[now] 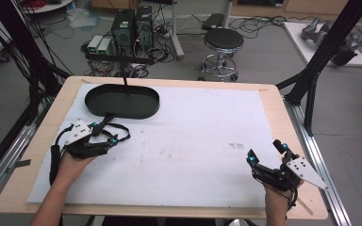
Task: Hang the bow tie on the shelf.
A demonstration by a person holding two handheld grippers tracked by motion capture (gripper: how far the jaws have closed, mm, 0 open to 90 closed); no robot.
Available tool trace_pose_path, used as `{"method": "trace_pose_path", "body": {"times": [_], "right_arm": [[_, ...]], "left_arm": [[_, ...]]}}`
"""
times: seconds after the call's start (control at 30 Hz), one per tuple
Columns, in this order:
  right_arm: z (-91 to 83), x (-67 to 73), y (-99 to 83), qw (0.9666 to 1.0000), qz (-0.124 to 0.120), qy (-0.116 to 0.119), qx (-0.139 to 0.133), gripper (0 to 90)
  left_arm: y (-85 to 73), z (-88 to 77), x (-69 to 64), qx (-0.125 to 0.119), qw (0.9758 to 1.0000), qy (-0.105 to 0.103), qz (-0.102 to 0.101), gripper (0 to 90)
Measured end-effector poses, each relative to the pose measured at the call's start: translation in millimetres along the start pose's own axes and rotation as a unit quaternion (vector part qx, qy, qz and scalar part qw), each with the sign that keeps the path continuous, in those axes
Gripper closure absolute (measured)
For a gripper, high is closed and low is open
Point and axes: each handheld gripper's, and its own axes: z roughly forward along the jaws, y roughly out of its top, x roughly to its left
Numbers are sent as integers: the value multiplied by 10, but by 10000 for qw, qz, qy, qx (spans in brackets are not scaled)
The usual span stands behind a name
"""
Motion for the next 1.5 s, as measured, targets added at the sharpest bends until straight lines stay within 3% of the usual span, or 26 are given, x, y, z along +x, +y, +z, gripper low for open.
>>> {"method": "trace_pose_path", "body": {"times": [0.17, 0.2, 0.27, 0.3, 0.33, 0.43, 0.47, 0.67, 0.7, 0.97, 1.07, 1.2, 1.23, 1.3, 1.33, 1.4, 1.5], "right_arm": [[-1, 0, -5, 10000, 34, 6, 16, 30], [0, -2, -5, 10000, 27, 9, 11, 30], [1, -4, -6, 10000, 36, 23, 11, 30], [3, -6, -7, 10000, 55, 28, 16, 30], [5, -4, -8, 10000, 88, 20, 11, 30], [12, -5, -11, 10000, 88, 33, 29, 30], [15, -2, -14, 9999, 101, 33, 36, 30], [30, -5, -27, 9999, 123, 25, 63, 30], [30, -1, -28, 9999, 126, 37, 74, 30], [46, 3, -31, 9997, 183, 8, 143, 30], [52, 4, -35, 9997, 159, 13, 158, 30], [56, 13, -38, 9996, 204, 25, 185, 30], [60, 12, -40, 9997, 162, 35, 191, 30], [62, 13, -41, 9997, 165, 45, 193, 30], [62, 14, -41, 9996, 176, 47, 203, 30], [63, 13, -42, 9996, 177, 39, 210, 30], [66, 12, -45, 9995, 182, 41, 242, 30]], "left_arm": [[85, 252, -63, 540, 9980, -197, 248, 327], [85, 252, -63, 540, 9980, -197, 248, 330], [77, 384, -62, 830, 9957, -273, 305, 350], [77, 384, -62, 830, 9957, -273, 305, 367], [47, 457, -49, 1039, 9939, -185, 306, 381], [8, 513, -30, 1162, 9927, -203, 240, 405], [-23, 551, -20, 1296, 9911, -210, 229, 408], [-65, 597, -15, 1514, 9879, -152, 288, 483], [-78, 610, -5, 1611, 9864, -96, 317, 497], [-129, 663, 2, 1808, 9829, -196, 295, 573], [-130, 664, 2, 1807, 9828, -249, 275, 629], [-134, 668, 2, 1807, 9823, -455, 211, 733], [-137, 671, -1, 1789, 9824, -511, 148, 816], [-135, 667, 9, 1827, 9815, -574, 81, 860], [-136, 666, 9, 1819, 9817, -559, -47, 870], [-133, 665, 16, 1823, 9817, -544, -49, 876], [-119, 642, 26, 1736, 9836, -475, -106, 882]]}}
